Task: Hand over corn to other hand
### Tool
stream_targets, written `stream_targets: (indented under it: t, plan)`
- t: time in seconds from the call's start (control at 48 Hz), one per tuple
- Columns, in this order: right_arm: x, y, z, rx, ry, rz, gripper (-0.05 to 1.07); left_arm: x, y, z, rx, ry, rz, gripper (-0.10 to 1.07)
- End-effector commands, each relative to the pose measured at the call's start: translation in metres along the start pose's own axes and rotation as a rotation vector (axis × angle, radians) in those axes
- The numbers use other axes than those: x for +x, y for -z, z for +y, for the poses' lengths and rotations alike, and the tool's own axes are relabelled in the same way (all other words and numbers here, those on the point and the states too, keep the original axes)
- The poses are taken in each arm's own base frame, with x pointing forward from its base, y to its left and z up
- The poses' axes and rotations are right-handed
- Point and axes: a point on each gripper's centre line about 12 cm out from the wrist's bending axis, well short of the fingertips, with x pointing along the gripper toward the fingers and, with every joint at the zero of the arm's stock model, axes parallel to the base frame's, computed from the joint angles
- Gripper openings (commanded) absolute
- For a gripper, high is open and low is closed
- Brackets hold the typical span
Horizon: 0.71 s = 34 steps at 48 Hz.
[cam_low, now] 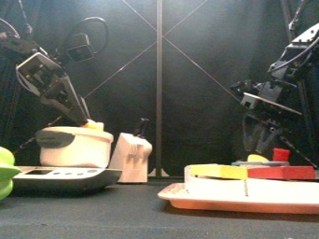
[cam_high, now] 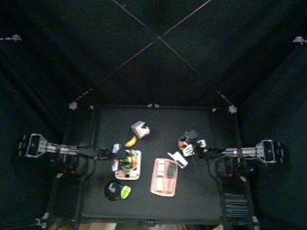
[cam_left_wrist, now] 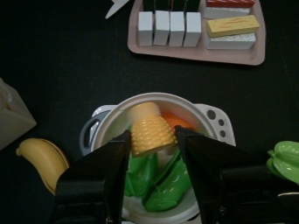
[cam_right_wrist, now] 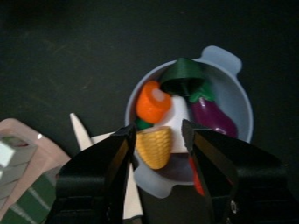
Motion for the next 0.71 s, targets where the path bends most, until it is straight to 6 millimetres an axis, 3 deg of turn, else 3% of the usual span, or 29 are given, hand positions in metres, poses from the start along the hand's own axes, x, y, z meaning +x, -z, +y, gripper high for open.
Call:
stream_targets:
  t: [0.0,0.125,0.354,0.5,0.688]
  plan:
    - [-0.018,-0.013,0.022,-0.004,-0.105,-0.049,0.83,-0.008,-0.021,-0.001,0.051,-0.004,-0.089,0.66]
    - [-0.037,-0.017,0.048,0.015,-0.240,-0.055,0.82,-0.017,-0.039,-0.002,0.081,-0.018,-0.217,0.66]
    - [-0.050,-0.011,0.080,0.078,-0.533,0.004,0.82,-0.019,-0.056,-0.002,0.110,-0.054,-0.421,0.66]
    - [-0.056,-0.022,0.090,0.141,-0.704,-0.007,0.82,-0.009,-0.065,-0.003,0.142,-0.059,-0.491,0.66]
    - [-0.058,-0.033,0.093,0.171,-0.768,-0.033,0.82,0.017,-0.078,-0.003,0.155,-0.058,-0.515,0.66]
